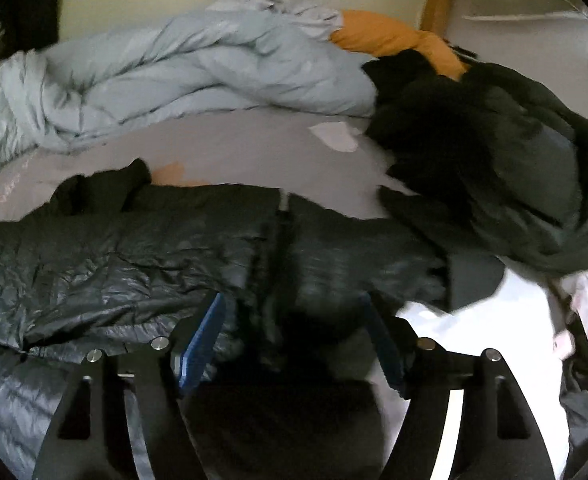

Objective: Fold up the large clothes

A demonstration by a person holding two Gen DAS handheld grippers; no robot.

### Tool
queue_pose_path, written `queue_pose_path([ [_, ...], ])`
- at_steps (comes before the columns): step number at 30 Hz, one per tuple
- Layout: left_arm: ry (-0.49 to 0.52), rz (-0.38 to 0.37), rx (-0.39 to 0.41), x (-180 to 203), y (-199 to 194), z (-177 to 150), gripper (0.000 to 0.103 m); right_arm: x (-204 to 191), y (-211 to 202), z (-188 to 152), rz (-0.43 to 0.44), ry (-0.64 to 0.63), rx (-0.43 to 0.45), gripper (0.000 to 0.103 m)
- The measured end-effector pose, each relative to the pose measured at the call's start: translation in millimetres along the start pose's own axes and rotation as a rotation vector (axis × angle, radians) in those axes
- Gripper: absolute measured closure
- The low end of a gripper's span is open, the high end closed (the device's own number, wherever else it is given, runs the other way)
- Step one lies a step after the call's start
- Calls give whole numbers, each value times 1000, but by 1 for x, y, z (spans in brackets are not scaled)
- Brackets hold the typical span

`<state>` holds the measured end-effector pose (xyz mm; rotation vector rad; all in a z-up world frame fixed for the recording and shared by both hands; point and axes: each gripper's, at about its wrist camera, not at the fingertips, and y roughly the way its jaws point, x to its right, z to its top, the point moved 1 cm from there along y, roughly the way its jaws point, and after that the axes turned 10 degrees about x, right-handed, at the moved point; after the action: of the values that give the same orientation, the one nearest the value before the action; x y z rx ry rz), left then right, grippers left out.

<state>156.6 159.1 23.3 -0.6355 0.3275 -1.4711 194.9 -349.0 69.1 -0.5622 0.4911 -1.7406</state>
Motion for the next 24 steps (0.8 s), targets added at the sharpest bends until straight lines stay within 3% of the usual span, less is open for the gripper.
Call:
queue_pose_path([
  [9,76,17,-14,19,7,-12,30,80,-44,20,-54,131,102,22],
  [14,101,31,-9,25,12,-16,30,96,-51,21,-58,109,125,20],
  [20,114,46,4,27,15,-17,30,114,-33,14,-82,128,116,19],
  [24,133,52,12,31,18,-20,30,129,0,7,-141,129,71,19],
])
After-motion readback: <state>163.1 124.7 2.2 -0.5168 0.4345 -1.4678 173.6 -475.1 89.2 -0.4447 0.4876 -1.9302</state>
